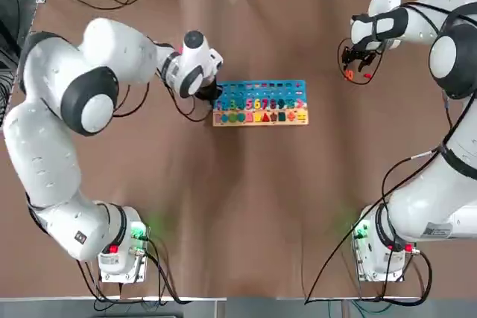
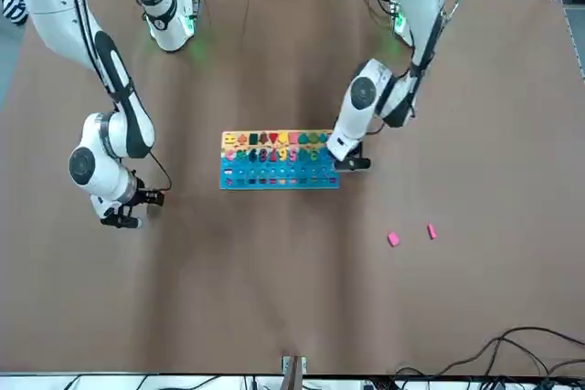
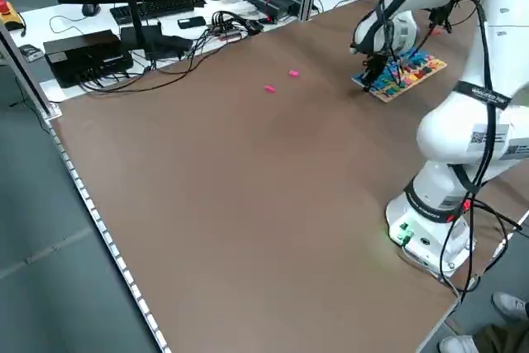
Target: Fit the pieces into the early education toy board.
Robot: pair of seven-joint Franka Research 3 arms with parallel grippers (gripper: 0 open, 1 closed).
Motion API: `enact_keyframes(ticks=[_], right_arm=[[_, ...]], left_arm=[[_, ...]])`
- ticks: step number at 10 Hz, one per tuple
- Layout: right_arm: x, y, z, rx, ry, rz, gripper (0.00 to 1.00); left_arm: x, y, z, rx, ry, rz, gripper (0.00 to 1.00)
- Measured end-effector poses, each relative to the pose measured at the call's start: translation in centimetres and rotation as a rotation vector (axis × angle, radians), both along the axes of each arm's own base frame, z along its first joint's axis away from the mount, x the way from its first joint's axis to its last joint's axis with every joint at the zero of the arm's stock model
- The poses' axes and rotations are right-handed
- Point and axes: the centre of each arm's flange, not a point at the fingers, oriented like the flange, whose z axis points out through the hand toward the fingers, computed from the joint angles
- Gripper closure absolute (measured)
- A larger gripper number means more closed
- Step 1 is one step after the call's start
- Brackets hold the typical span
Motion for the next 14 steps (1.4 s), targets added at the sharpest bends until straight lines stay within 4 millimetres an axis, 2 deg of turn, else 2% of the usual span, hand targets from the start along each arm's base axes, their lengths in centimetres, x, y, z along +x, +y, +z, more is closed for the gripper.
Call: enact_keyframes(ticks=[2,3,4,6,7,8,9,10,11,12,13,14], right_arm=[[0.0,0.3,0.0,0.0,0.001,-0.002,0.26],[-0.1,0.5,-0.1,0.0,0.002,-0.002,0.26],[-0.2,0.6,-0.2,0.0,0.003,-0.013,0.26],[-0.4,0.6,-0.2,-0.003,0.001,-0.049,0.16],[-0.3,0.6,0.0,-0.003,-0.001,-0.054,0.17],[-0.3,0.7,0.1,-0.003,-0.004,-0.055,0.17],[-0.3,0.7,0.3,-0.003,-0.008,-0.055,0.23],[-0.3,0.8,0.5,-0.002,-0.01,-0.053,0.24],[-0.4,1.0,0.5,-0.002,-0.009,-0.049,0.26],[-0.5,1.1,0.4,-0.002,-0.005,-0.047,0.3],[-0.7,1.2,0.3,-0.002,0.001,-0.046,0.32],[-1.1,1.2,0.1,-0.002,0.007,-0.045,0.33]], left_arm=[[-0.5,-3.2,0.0,-0.003,0.005,-0.002,0.99],[-0.3,-4.1,0.0,0.005,0.016,-0.008,0.99],[-0.1,-4.4,0.0,0.016,0.029,-0.009,0.99],[0.3,-4.5,0.2,0.028,0.046,-0.014,0.99],[1.7,-3.5,1.1,0.045,0.063,-0.018,0.98],[4.2,-1.4,3.2,0.051,0.067,-0.012,0.97],[7.0,1.2,6.0,0.041,0.05,0.008,0.93],[9.8,3.9,8.6,0.026,0.022,0.043,0.88],[12.5,6.1,10.7,0.014,0.001,0.086,0.79],[15.2,8.0,12.3,0.005,-0.015,0.128,0.76],[17.7,9.4,13.2,-0.001,-0.022,0.164,0.64],[19.8,10.9,13.3,-0.003,-0.021,0.197,0.48]])
